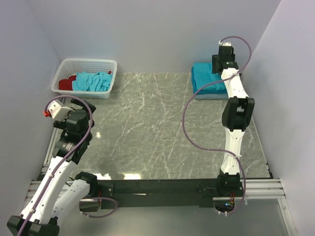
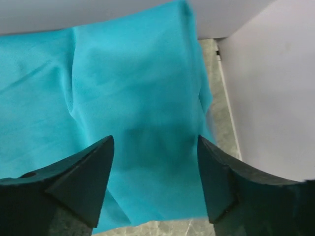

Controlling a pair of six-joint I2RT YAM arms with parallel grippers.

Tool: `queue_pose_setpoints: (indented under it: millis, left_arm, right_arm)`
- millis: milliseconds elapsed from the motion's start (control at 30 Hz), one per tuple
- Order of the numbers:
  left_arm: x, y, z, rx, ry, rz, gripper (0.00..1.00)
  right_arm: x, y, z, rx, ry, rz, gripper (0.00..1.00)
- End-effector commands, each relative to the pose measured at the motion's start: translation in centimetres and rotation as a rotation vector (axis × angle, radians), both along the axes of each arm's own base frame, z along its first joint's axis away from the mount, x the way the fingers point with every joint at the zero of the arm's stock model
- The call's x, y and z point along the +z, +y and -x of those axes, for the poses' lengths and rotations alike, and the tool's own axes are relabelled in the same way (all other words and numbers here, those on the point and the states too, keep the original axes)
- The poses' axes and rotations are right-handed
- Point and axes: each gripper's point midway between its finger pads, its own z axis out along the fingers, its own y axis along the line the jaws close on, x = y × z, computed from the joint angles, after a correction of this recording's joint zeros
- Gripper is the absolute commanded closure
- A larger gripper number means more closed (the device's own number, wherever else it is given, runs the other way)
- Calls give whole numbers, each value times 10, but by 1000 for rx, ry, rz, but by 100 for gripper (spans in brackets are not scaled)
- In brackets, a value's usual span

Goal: Fold and stack the t-shirts
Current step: Neatly place the folded tshirt to the corner, then reset both grippers

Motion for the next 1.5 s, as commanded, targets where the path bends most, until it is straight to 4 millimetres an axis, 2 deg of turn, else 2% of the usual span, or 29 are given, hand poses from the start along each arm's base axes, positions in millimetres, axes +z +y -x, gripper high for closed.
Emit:
queue_pose_setpoints:
  millis: [0, 200, 233, 267, 300, 467, 567, 733, 767, 800, 833, 867, 900, 933, 967, 1000, 1033, 1067, 1100, 1133, 1167, 1233, 1267, 1467]
  left_arm:
    - [28, 1, -4, 7, -71, 17, 1]
    - [26, 1, -7, 18, -35, 6, 1]
    - [26, 2, -6, 19, -34, 5, 1]
    - [26, 1, -6, 16, -32, 2, 1]
    - [27, 1, -6, 16, -35, 3, 1]
    - [25, 1, -4, 11, -37, 8, 0]
    - [26, -2, -5, -12, -41, 8, 1]
    - [18, -8, -6, -46, -2, 6, 1]
    - [16, -9, -7, -53, -3, 9, 0]
    - [15, -11, -8, -64, 0, 5, 1]
    - [13, -15, -10, -89, -4, 13, 1]
    - [11, -21, -13, -116, -14, 19, 1]
    - [9, -24, -14, -139, -15, 12, 1]
    - [7, -30, -16, -171, -20, 24, 1]
    - [-1, -33, -17, -186, -9, 32, 1]
    - [-1, -37, -19, -209, -14, 29, 1]
    - [-7, -41, -20, -229, -1, 29, 0]
    - [-12, -42, -21, -234, 11, 32, 0]
    - [-18, -42, -20, -234, 35, 38, 1]
    - [-25, -43, -19, -234, 55, 38, 0]
    - [-30, -43, -18, -236, 71, 40, 1]
    - [-42, -43, -15, -236, 97, 44, 1]
    - [-42, -42, -13, -233, 89, 46, 0]
    - [-35, -36, -2, -209, 17, 76, 1]
  right_arm:
    - [24, -11, -5, -60, -82, 21, 23]
    - [44, -15, 1, -109, -132, 3, 4]
    - [47, -15, 3, -121, -142, -2, 2]
    - [59, -16, 7, -137, -170, -11, 0]
    - [57, -16, 9, -139, -171, -16, 0]
    - [80, -7, 25, -139, -202, -82, 0]
    - [95, 0, 43, -163, -231, -147, 0]
    - [111, 17, 93, -177, -295, -236, 0]
    - [132, 21, 109, -162, -345, -265, 0]
    - [113, 24, 119, -173, -326, -292, 0]
    - [113, 40, 127, -148, -329, -315, 0]
    - [129, 45, 142, -141, -370, -339, 0]
    - [110, 48, 155, -148, -336, -342, 0]
    - [107, 56, 164, -140, -332, -348, 0]
    - [116, 58, 177, -143, -361, -368, 0]
    - [96, 62, 189, -151, -323, -376, 0]
    - [90, 66, 197, -146, -321, -395, 0]
    - [94, 71, 208, -124, -342, -423, 0]
    - [69, 78, 217, -100, -303, -444, 0]
    - [60, 86, 223, -74, -295, -463, 0]
    - [39, 91, 238, -74, -273, -490, 0]
    - [36, 104, 242, -14, -326, -532, 0]
    - [27, 107, 250, 2, -328, -529, 0]
    - [34, 106, 258, -34, -370, -532, 0]
